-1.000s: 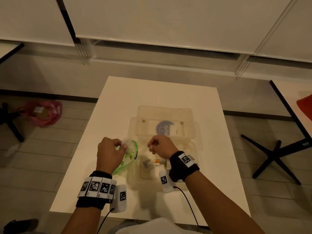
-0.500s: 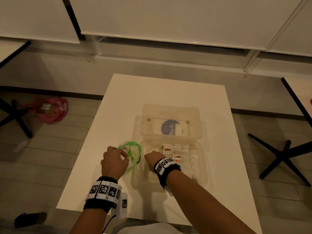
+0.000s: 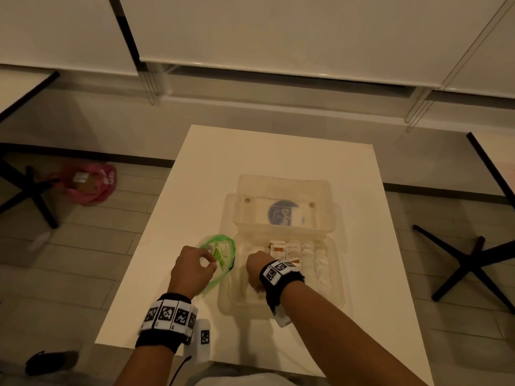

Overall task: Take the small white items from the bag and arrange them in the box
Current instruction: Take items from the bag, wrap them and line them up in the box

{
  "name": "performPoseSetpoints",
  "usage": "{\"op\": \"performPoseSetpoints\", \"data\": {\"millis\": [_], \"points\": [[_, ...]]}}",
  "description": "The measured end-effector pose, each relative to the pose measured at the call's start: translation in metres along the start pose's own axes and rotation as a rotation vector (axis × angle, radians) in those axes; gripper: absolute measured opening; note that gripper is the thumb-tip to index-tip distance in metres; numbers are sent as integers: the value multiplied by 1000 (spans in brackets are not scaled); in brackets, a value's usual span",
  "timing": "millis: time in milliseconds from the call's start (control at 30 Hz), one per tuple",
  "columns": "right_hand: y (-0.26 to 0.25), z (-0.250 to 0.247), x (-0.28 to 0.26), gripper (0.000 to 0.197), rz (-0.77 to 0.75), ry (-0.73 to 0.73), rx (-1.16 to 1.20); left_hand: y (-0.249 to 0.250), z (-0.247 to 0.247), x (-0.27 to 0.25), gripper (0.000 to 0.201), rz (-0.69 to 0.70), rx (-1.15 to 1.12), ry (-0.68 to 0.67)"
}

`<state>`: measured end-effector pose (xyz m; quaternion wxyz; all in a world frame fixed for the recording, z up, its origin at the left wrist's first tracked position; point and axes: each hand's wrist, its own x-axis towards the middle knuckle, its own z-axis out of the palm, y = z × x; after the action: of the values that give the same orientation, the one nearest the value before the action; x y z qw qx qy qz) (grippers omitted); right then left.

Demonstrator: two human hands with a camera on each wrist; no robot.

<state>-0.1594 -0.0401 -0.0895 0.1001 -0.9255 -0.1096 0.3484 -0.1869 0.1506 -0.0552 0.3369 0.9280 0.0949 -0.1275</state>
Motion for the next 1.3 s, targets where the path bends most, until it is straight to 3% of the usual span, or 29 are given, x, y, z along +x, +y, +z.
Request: {"op": "performPoseSetpoints", "data": {"millis": [133, 233, 300, 467, 600, 800, 933, 1033, 1133, 1300], "points": [[10, -25, -22, 27, -53, 43, 407, 9, -9, -7, 20, 1, -33, 109], [22, -38, -47, 18, -130, 236, 686, 26, -15, -12, 21, 162, -54, 337], [29, -45, -65, 11, -191, 333, 893, 42, -20, -13, 21, 279, -150, 379], [33, -59, -101, 16, -367, 458, 1214, 83, -26, -20, 6, 194, -528, -45], [31, -60, -110, 22, -411, 538, 1287, 103, -25, -28, 9, 239, -609, -140], [29, -59, -118, 24, -381, 581, 1406, 113, -27, -35, 13, 369, -665, -83], [27, -59, -118, 30, -349, 613, 1499, 116, -27, -36, 11, 386, -604, -14], [25, -63, -119, 23, -347, 606, 1589, 116, -26, -32, 7, 380, -577, 15], [21, -66, -118, 13, -344, 646, 1538, 117, -27, -33, 2, 383, -570, 25], [16, -68, -120, 15, -374, 678, 1461, 121, -30, -36, 8, 420, -598, 68]]}}
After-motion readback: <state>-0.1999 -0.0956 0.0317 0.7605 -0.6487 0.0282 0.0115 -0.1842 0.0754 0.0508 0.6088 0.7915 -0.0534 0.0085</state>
